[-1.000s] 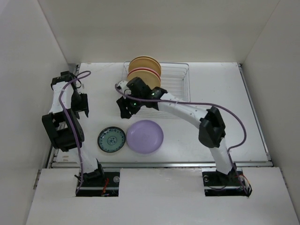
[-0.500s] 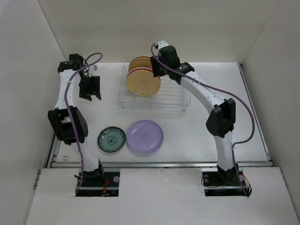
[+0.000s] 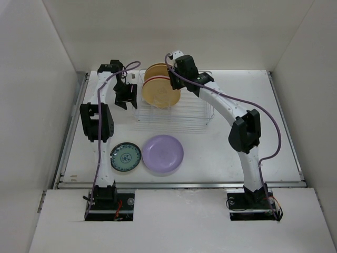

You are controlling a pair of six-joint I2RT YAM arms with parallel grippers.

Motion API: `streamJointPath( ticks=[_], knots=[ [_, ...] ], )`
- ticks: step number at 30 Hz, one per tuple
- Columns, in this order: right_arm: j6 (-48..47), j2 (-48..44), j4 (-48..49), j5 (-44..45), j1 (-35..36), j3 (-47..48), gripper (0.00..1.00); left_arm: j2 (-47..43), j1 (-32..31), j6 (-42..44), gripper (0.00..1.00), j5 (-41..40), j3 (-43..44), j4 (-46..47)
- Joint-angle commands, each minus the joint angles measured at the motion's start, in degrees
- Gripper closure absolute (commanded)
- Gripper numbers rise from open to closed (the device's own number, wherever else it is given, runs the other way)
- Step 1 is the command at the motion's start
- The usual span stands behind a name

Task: Unload the plates from the dish rack

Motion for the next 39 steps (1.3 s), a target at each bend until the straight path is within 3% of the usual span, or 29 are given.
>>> streamJointPath(
  ticks=[1, 3, 5, 7, 8, 12, 14, 15, 17, 28, 35, 39],
  knots=[
    [-0.7, 0.4, 3.2, -0.6, 0.1, 0.2, 0.64, -0.1, -0.9, -1.6, 0.46, -1.3, 3.8, -1.5],
    [-0.7, -0.8, 3.2, -0.6, 0.1, -1.2, 0.64, 0.4, -2.3, -1.6, 0.46, -3.0, 3.8, -0.9],
    [-0.7, -1.8, 3.2, 0.1, 0.1, -2.4, 0.64, 0.5, -2.8, -1.6, 0.54, -4.3, 3.8, -0.4],
    [-0.7, -2.4, 3.9, 0.6, 0.1, -3.6, 0.64, 1.1, -3.5, -1.6, 0.67, -5.0, 3.8, -0.4],
    [-0.7, -2.4, 3.9, 0.6, 0.1, -3.6, 0.64, 1.7, -3.5, -1.6, 0.80, -5.0, 3.8, 0.2],
    [-1.9, 0.8, 3.9, 0.1, 0.1, -2.1, 0.64, 2.9, -4.0, -2.7, 1.00, -5.6, 3.3, 0.2],
    [-1.9, 1.9, 3.9, 0.1, 0.1, -0.6, 0.71, 2.9, -4.0, -3.2, 1.00, -5.6, 2.7, -0.4],
    [-1.9, 2.6, 3.9, 0.6, 0.1, -0.1, 0.84, 2.9, -4.0, -3.2, 1.00, -5.6, 2.7, -0.4],
    [-1.9, 2.6, 3.9, 1.9, 0.1, 0.9, 1.00, 2.9, -4.0, -4.0, 1.00, -4.8, 2.2, -0.4],
    [-3.6, -12.0, 9.1, 11.9, 1.7, -5.4, 1.00, 1.9, -2.4, -11.5, 1.00, -0.2, 0.9, 2.1],
    [-3.6, -20.6, 11.2, 11.3, 2.2, -14.5, 1.00, 1.3, -2.4, -12.0, 1.00, -1.5, 0.9, 2.8],
    [-1.2, -24.3, 6.8, 10.6, 2.2, -17.2, 1.00, 0.8, -2.4, -12.0, 1.00, -2.5, 0.9, 3.3]
  ],
)
